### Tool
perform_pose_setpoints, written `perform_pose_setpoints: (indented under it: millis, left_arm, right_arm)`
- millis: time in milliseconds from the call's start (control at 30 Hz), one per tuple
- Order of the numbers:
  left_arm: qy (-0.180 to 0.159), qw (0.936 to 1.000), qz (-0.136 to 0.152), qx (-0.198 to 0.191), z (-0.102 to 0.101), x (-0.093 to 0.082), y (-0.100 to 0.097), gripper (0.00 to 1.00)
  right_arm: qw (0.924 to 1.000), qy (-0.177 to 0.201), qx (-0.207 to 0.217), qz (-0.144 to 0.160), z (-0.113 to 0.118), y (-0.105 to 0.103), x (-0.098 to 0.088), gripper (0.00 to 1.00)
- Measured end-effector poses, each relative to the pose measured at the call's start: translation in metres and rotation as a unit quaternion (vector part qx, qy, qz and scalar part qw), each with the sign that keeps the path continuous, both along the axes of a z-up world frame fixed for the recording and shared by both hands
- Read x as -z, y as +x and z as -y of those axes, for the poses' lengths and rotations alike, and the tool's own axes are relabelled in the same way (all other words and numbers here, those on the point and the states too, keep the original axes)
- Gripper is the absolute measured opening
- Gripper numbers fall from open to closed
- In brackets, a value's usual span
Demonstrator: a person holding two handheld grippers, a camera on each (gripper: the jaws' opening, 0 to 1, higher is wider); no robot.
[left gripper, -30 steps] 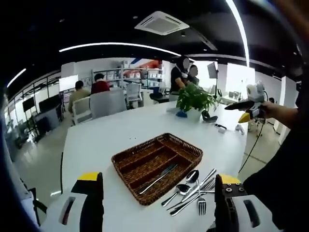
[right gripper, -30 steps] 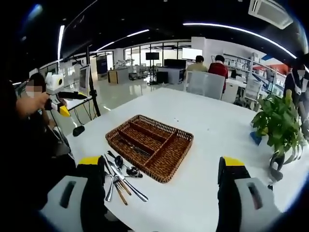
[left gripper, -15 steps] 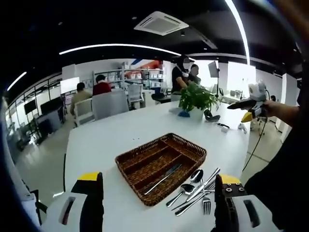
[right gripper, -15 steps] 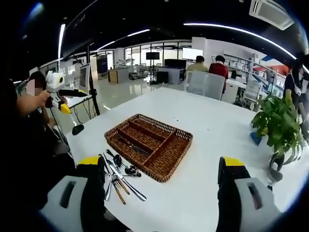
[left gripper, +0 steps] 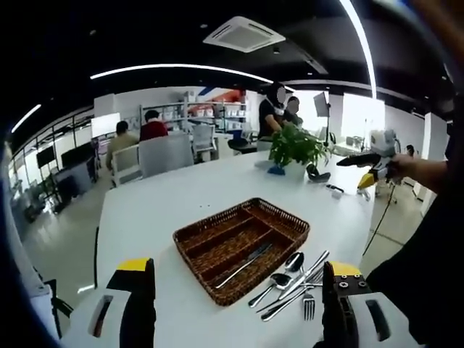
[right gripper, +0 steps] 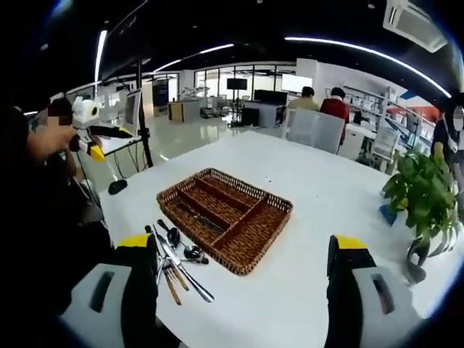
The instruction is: Arrange the knives, forks, and spoons in their matching storage slots by inserting each utensil handle-first until every utensil is classified and aligned in the correct compartment
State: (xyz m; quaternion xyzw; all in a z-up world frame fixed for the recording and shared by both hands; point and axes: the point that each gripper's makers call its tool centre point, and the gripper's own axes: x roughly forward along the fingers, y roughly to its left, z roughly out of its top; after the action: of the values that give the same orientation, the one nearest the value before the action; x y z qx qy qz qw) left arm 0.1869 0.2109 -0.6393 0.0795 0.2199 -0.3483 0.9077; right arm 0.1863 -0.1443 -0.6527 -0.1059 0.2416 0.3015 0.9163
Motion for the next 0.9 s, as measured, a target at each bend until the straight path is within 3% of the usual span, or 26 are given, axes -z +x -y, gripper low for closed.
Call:
perform_pose_setpoints:
  millis: [233,900]
  left_arm:
    - [-0.003,1.0,-0.003,-0.003,-0.002,-0.001,-0.002,1.0]
    - [0.001,0.9998,-0.013,-0.017,-0.01,0.005,-0.002,1.0]
  right_arm:
    - [0.999,-0.013,-0.035,-0.025,-0.014,-0.003,0.027,0.99]
    - [0.9941,-0.032,-0.099,-0.032,-0.034,0.005,0.054,0.95]
